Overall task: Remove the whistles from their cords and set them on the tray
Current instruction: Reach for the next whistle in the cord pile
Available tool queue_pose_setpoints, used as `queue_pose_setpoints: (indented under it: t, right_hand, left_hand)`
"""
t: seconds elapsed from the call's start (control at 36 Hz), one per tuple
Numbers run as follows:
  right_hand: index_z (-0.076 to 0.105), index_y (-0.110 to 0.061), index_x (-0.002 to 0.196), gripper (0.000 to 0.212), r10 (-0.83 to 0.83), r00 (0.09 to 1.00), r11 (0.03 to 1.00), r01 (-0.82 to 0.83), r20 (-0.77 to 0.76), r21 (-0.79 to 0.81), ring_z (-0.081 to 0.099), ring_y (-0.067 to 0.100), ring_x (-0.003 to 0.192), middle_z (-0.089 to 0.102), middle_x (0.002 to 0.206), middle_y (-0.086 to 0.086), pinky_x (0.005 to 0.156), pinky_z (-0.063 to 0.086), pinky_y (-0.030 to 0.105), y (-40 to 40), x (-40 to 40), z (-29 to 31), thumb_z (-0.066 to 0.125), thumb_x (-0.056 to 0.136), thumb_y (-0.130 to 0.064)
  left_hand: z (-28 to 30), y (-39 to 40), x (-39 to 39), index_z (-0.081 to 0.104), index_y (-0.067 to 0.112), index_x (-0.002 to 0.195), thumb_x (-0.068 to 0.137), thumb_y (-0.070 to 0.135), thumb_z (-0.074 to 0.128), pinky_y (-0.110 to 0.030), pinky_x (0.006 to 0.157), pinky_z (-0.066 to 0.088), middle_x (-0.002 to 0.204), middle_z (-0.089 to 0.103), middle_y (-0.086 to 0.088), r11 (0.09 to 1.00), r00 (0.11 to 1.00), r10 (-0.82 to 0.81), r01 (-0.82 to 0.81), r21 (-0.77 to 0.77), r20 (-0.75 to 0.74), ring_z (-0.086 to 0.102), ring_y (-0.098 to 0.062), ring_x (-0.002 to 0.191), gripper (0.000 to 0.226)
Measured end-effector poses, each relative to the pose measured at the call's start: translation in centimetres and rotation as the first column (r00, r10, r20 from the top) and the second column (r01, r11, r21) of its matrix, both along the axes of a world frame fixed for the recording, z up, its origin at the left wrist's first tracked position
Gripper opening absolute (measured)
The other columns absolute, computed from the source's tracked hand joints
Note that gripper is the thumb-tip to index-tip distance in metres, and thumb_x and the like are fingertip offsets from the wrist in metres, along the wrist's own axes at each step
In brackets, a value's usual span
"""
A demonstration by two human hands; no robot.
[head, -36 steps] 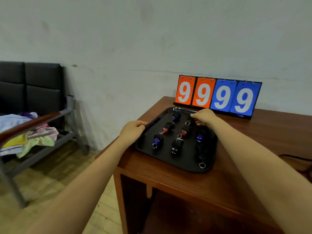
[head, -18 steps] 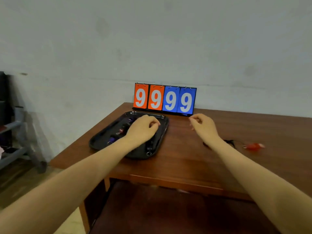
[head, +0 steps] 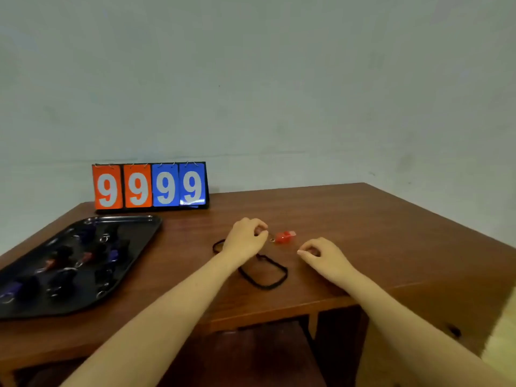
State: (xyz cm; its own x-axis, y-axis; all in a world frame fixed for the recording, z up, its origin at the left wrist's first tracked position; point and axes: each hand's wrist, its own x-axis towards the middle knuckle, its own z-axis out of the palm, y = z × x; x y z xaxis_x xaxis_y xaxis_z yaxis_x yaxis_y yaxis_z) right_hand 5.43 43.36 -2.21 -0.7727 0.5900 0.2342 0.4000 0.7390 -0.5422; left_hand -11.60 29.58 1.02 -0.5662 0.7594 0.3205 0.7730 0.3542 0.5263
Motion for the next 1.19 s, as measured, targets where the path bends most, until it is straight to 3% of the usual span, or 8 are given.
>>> queue_pose_setpoints:
  t: [0.19,0.33,0.44,0.67,0.89,1.03,1.11,1.19]
  right_hand:
    - [0.065,-0.026,0.106,0.031,0.071,0.997,0.991,-0.074,0.037,0.111,0.043,0.013,0.110,0.050,0.106,-0.005,0.094,0.044,0.033,-0.5,-0.7,-0.4,0.054,0.091,-0.051]
    - [0.066,-0.025,0.099,0.027,0.056,0.998,0.995,-0.056,-0.002,0.077,0.046,0.014,0.106,0.051,0.101,-0.005,0.088,0.045,0.032,0.0,-0.6,-0.4,0.052,0.093,-0.047]
    - [0.066,-0.026,0.102,0.027,0.079,0.997,0.995,-0.080,0.021,0.060,0.048,0.014,0.105,0.052,0.103,-0.006,0.087,0.044,0.030,0.4,-0.6,-0.4,0.049,0.095,-0.046]
    - [0.061,-0.021,0.119,0.029,0.068,0.971,0.917,-0.152,-0.230,-0.368,0.056,0.013,0.105,0.060,0.112,-0.007,0.091,0.046,0.030,0.0,-5.4,1.7,0.047,0.099,-0.037]
    - [0.042,-0.016,0.143,0.075,0.294,0.956,0.935,-0.291,-0.021,-0.204,0.040,0.019,0.129,0.044,0.139,0.001,0.107,0.036,0.035,-2.9,-15.1,2.3,0.065,0.083,-0.054]
    - [0.069,-0.007,0.092,0.028,0.282,0.927,0.898,-0.346,-0.249,-0.273,0.063,0.019,0.094,0.069,0.092,0.003,0.084,0.045,0.030,-4.4,-18.5,0.8,0.048,0.099,-0.024]
    - [0.057,-0.013,0.072,0.031,0.104,0.894,0.778,-0.346,-0.437,-0.524,0.061,0.022,0.071,0.058,0.063,0.001,0.072,0.048,0.031,-3.9,-19.2,0.9,0.044,0.099,-0.020]
    - [0.046,-0.013,0.065,0.035,-0.086,0.853,0.426,-0.436,-0.516,-0.792,0.050,0.019,0.054,0.043,0.051,-0.001,0.055,0.047,0.030,-2.6,-19.1,1.2,0.044,0.099,-0.018]
  left_hand:
    - [-1.1,5.7,-0.6,0.043,0.025,0.141,0.093,0.047,0.051,-0.041,0.101,0.043,0.138,0.044,-0.002,0.988,0.996,-0.002,-0.012,-0.157,-0.087,0.035,-0.021,0.131,0.053]
    - [-1.5,7.2,-0.7,0.066,0.023,0.116,0.091,0.047,0.057,-0.032,0.085,0.050,0.112,0.062,0.001,0.963,0.995,-0.037,0.012,-0.269,-0.089,0.058,-0.015,0.099,0.036]
    - [-0.4,6.9,-0.5,0.069,0.016,0.083,0.092,0.044,0.055,-0.032,0.067,0.046,0.077,0.066,-0.002,0.998,0.989,0.048,-0.042,-0.050,0.141,0.061,-0.018,0.073,0.032]
    - [3.7,2.4,-3.6,0.061,0.015,0.102,0.095,0.023,0.056,-0.022,0.064,0.043,0.089,0.070,0.001,0.871,0.783,-0.132,-0.201,0.448,0.608,0.061,-0.009,0.075,0.012]
    - [3.2,-1.1,-6.6,0.051,0.006,0.096,0.093,0.000,0.053,-0.027,0.073,0.059,0.090,0.059,-0.013,0.702,0.615,-0.370,-0.306,0.643,0.697,0.066,-0.018,0.077,0.007]
    - [1.3,-1.9,-8.9,0.053,0.001,0.110,0.092,0.000,0.056,-0.022,0.070,0.058,0.104,0.057,-0.016,0.638,0.627,-0.339,-0.395,0.661,0.702,0.066,-0.022,0.090,0.018]
    - [0.0,-2.0,-10.0,0.054,0.000,0.114,0.092,0.007,0.060,-0.023,0.069,0.058,0.110,0.061,-0.017,0.667,0.659,-0.234,-0.427,0.611,0.715,0.066,-0.023,0.093,0.024]
    - [-0.7,-2.0,-11.4,0.054,0.010,0.111,0.092,0.010,0.060,-0.022,0.069,0.056,0.101,0.063,-0.009,0.726,0.717,-0.093,-0.426,0.539,0.691,0.065,-0.015,0.082,0.019]
